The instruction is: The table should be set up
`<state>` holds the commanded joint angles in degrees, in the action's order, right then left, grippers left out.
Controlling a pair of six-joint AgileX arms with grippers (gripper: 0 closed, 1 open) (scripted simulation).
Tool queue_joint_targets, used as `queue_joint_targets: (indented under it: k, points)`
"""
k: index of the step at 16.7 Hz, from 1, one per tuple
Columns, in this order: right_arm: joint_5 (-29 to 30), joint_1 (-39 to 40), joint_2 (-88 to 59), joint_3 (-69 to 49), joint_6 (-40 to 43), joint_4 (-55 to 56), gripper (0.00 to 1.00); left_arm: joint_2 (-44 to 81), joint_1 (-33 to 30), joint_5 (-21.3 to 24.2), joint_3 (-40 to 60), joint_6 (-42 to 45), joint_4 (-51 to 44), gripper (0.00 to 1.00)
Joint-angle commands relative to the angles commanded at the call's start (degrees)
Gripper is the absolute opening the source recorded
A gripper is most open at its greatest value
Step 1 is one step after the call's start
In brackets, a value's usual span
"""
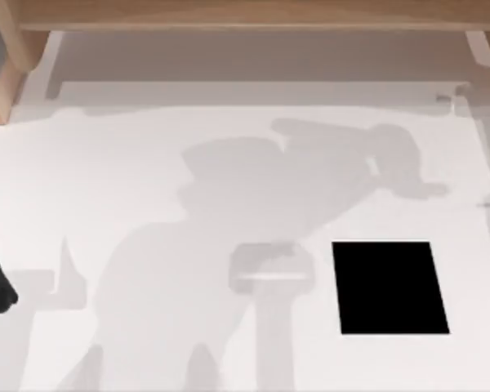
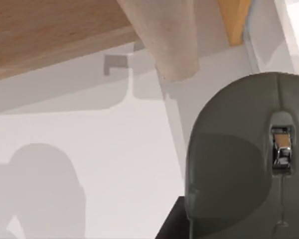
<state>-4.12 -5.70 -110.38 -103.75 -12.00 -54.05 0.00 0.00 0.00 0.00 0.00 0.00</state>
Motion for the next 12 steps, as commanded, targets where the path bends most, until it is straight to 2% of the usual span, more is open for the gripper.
queue_joint_targets:
  k: [7,12]
  points:
    - [2.5,9.8,6.07,8.5,-10.2,8.46,0.0,0.0,0.0,0.0,0.0,0.0,0.0,1.0]
    - [5.24,19.87,8.75,21.98,-15.02,10.72,0.0,0.0,0.0,0.0,0.0,0.0,0.0,1.0]
